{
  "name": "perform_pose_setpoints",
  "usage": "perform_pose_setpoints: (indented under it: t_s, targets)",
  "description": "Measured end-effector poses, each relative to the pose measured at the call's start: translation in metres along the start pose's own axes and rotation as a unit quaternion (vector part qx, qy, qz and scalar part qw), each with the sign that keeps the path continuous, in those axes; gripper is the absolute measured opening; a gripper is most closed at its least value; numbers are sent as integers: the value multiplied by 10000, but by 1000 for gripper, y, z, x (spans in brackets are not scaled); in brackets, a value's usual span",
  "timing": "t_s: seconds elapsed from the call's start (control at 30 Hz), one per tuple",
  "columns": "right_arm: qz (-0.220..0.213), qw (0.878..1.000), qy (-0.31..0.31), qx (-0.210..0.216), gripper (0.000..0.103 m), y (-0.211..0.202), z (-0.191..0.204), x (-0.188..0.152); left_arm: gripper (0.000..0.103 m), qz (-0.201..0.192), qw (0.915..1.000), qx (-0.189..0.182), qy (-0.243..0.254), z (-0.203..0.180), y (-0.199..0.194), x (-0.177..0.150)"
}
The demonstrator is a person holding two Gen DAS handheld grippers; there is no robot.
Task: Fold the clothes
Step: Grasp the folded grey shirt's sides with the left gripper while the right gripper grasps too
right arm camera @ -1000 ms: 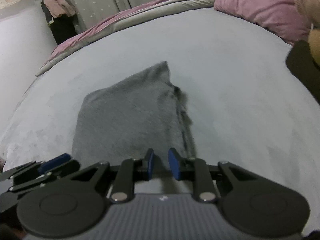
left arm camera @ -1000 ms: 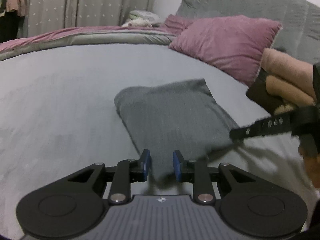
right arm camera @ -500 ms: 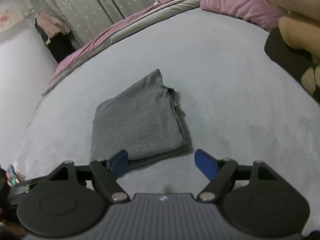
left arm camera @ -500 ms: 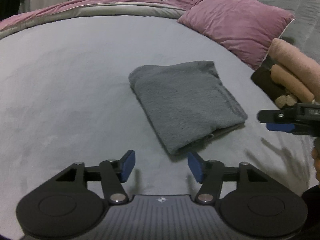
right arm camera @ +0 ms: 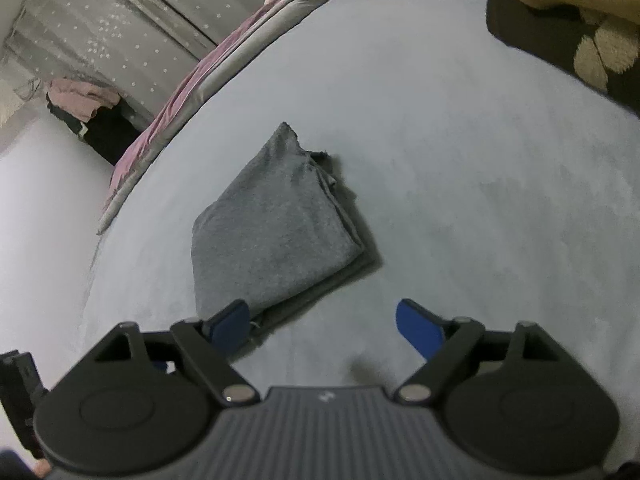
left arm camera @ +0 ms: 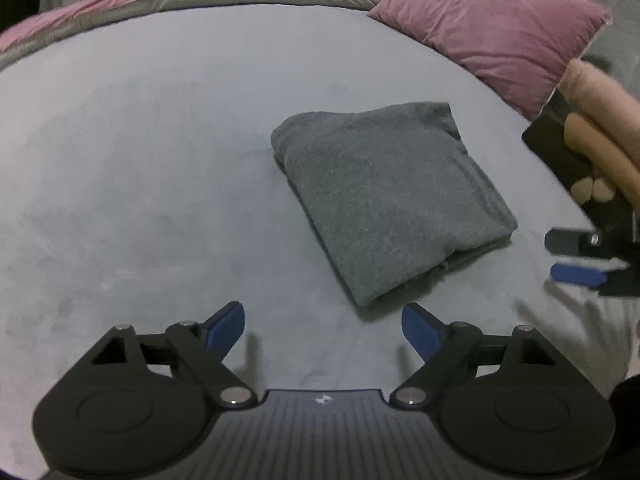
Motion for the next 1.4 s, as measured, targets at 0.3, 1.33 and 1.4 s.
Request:
perform_pose_setpoints:
  t_s: [0.3,1.33,1.4]
  targets:
    - [90,9995,302,76,84,20,-6,0,86,-140,9973,-379,-619,18,14,15]
    - [956,9810,1056,1313,73,103,-8,52,71,-940,9383,-2077,-2600,60,79,67]
    - [999,9812,1009,1309,73,108,-2,52,71,-991,9376,-2093,-2596,59,81,70]
Point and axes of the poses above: each gripper's, at about its wrist camera, not at the fingertips, and y roughly the way its jaws point, z to its left, x to its top, the point moved 10 cm from there along y, roughly the way its jaws point, and after that the axes turned 5 degrees about y, right-handed, at the moved point
